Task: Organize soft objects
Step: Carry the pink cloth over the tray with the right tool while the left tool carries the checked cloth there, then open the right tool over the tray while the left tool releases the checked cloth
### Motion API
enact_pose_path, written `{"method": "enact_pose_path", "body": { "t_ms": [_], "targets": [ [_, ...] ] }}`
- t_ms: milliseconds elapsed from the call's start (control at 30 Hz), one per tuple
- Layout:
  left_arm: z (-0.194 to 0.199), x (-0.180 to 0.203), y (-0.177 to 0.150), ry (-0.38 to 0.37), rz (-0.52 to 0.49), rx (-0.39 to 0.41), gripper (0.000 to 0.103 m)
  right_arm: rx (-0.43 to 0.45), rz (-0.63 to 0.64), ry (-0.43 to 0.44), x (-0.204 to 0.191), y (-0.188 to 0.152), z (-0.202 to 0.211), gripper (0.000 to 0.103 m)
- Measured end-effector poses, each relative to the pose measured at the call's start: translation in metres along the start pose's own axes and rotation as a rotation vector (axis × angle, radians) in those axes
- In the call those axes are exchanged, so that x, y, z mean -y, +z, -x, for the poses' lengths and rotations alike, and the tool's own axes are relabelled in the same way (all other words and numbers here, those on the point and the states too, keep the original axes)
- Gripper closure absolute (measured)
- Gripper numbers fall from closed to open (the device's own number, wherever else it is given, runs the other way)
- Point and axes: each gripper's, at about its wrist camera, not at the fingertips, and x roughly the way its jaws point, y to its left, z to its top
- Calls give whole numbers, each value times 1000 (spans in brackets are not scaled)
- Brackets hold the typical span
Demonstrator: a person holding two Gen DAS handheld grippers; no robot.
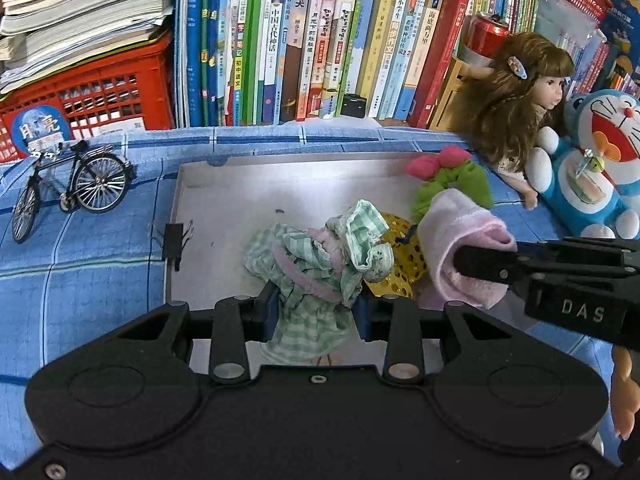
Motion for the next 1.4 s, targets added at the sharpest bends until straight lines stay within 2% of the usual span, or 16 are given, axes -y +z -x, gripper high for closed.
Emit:
{"method": "enact_pose_path", "body": {
  "t_ms": [167, 267, 333, 367, 700, 833, 1033, 1400],
  "targets": [
    [-10, 2, 8, 17, -14, -4, 66, -38, 22, -12, -4, 7, -15, 74],
    [-14, 4, 7, 19, -18, -7, 61, -59, 41, -19, -8, 5, -22, 70],
    [-13, 5, 6, 19, -21, -8, 56, -62, 52, -19, -11, 3, -24, 53],
    [-12, 6, 6, 17, -23, -10, 54, -58, 55, -21, -12, 2, -23, 49],
    [12, 3, 0, 38, -20, 16, 28, -33, 34, 13, -6, 2, 1, 37],
    [26, 8, -5, 47, -35, 32, 26, -12, 31, 23, -7, 0, 16, 35],
    [52, 18, -15, 22, -47, 56, 25, 26, 37, 32, -9, -4, 43, 32],
    [121, 38, -50, -17, -106, 160, 22, 136, 67, 24, -10, -29, 111, 28]
  ]
}}
